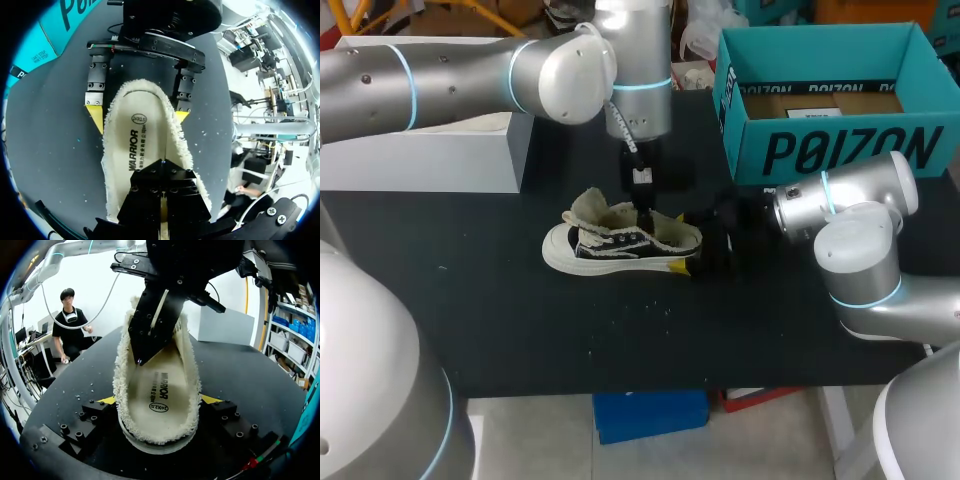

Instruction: Take the shoe out of the shoebox, open the shoe tongue, remove and reinsert the insole, then place the shoe into the shoebox

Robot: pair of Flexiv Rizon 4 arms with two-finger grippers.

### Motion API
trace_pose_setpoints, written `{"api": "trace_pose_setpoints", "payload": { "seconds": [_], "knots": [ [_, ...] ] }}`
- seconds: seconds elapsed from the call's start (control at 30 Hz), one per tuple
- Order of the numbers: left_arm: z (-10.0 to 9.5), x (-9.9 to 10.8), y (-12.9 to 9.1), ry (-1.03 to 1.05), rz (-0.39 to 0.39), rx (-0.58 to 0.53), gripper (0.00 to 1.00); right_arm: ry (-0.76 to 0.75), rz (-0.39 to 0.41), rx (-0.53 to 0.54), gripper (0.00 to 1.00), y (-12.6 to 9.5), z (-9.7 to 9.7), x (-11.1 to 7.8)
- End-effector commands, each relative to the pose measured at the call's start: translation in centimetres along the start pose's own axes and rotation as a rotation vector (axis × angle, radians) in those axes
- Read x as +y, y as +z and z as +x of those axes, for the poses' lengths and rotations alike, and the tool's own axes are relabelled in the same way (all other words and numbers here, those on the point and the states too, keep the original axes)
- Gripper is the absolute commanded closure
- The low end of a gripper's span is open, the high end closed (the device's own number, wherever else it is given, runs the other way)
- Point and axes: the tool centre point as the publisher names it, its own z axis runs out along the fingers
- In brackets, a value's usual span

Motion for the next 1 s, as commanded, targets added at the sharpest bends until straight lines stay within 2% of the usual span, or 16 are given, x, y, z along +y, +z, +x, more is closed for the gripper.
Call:
{"api": "trace_pose_setpoints", "payload": {
  "seconds": [0.03, 0.53, 0.97, 1.0],
  "knots": [
    [-0.2, -0.2, 0.7, -0.002, -0.001, 0.001, 1.00, 0.002, 0.002, 0.000, 1.00, 0.1, -0.1, -0.4],
    [-0.4, -0.1, 2.6, -0.044, -0.037, -0.003, 1.00, 0.002, 0.002, 0.000, 1.00, 0.1, -0.1, -0.4],
    [-0.6, 0.2, 3.4, -0.065, -0.011, -0.012, 1.00, 0.002, 0.002, 0.000, 1.00, 0.1, -0.1, -0.4],
    [-0.6, 0.2, 3.4, -0.066, -0.005, -0.013, 0.88, 0.002, 0.002, 0.000, 1.00, 0.1, -0.1, -0.4]
  ]
}}
